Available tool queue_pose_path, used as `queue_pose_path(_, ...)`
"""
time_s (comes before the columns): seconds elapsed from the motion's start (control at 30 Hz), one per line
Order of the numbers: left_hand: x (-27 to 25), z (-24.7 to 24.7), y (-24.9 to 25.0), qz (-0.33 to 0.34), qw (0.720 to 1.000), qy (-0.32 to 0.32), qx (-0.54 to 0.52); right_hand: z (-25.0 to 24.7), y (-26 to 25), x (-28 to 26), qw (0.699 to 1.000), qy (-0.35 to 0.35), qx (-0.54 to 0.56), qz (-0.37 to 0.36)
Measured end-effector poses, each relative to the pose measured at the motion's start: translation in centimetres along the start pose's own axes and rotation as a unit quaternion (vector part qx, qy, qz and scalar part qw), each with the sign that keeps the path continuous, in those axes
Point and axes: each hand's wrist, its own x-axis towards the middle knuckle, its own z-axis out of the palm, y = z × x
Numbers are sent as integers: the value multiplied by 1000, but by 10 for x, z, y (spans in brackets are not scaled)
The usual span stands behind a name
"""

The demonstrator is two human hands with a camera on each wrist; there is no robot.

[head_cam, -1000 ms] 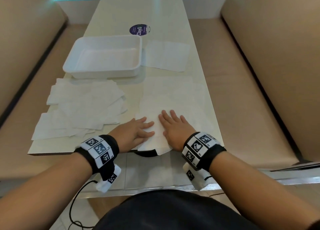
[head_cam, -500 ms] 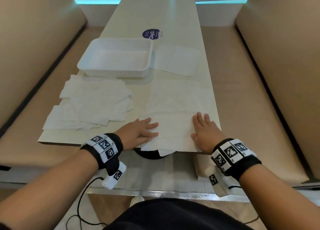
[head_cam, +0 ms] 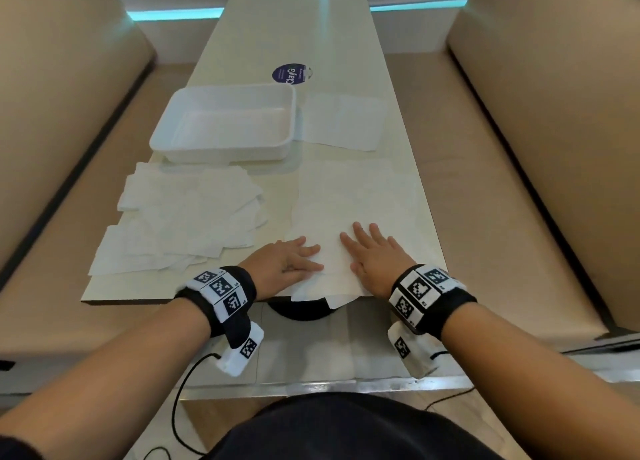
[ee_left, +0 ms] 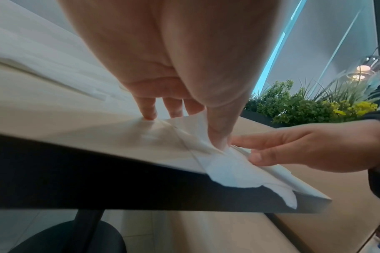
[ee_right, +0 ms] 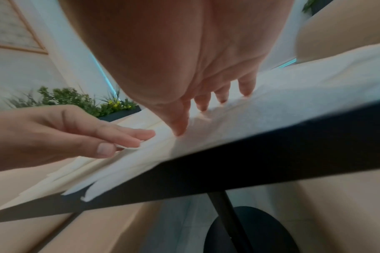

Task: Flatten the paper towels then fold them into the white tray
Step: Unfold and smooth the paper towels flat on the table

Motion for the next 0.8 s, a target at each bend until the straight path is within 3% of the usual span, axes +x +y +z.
queue_pose_path(0.2,1,2,-3,-2,996,58,-60,-3,29,-17,993,24,8,118)
queue_pose_path(0.37,1,-4,2,-20,980,143,-135,-5,7,-38,977,177,112,-38)
queue_pose_path(0.57,1,-21,4,-35,973,205,-96,10,-6,-34,985,120,107,-66)
queue_pose_path(0.8,-2,-28,4,-33,974,198,-106,8,-4,-32,991,103,70,-58)
